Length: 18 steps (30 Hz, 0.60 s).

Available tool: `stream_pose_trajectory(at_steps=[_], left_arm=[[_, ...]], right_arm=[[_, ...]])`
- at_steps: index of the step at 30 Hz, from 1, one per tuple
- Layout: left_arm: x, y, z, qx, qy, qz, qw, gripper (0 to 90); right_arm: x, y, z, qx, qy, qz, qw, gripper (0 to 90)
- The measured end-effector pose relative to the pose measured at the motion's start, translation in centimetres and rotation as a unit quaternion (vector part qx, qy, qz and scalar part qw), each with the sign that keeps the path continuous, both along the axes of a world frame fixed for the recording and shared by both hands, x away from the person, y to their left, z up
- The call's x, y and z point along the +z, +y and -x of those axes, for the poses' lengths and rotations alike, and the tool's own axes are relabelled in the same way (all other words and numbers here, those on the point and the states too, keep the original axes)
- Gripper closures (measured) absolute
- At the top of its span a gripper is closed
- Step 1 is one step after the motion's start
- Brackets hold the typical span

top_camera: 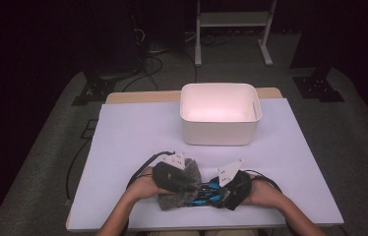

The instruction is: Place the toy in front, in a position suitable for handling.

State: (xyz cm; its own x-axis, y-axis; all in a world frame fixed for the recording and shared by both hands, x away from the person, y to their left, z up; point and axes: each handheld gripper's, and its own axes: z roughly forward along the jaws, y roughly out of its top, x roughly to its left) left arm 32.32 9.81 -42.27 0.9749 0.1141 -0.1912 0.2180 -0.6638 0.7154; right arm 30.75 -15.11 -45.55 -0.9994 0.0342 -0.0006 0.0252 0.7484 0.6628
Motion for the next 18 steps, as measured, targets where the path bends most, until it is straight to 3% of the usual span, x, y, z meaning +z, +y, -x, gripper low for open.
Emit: stream_pose_trajectory(at_steps=[4, 8, 17, 18], left_arm=[[-0.3, 0.8, 0.3, 0.008, -0.003, 0.000, 1.0000, 73.3], [-1.0, 1.9, 1.0, 0.019, -0.009, 0.016, 0.9997, 73.2], [-1.1, 2.2, 1.3, 0.025, -0.009, 0.018, 0.9995, 72.9], [-1.1, 2.2, 1.3, 0.025, -0.010, 0.019, 0.9995, 72.9]], right_arm=[[0.1, -0.1, 0.4, -0.018, -0.002, 0.004, 0.9998, 22.2], [0.2, -0.4, 0.6, -0.030, 0.000, 0.009, 0.9995, 21.6], [0.7, -1.4, 0.9, -0.055, 0.008, -0.005, 0.9985, 19.9], [0.6, -1.8, 1.0, -0.059, 0.009, -0.015, 0.9981, 21.2]])
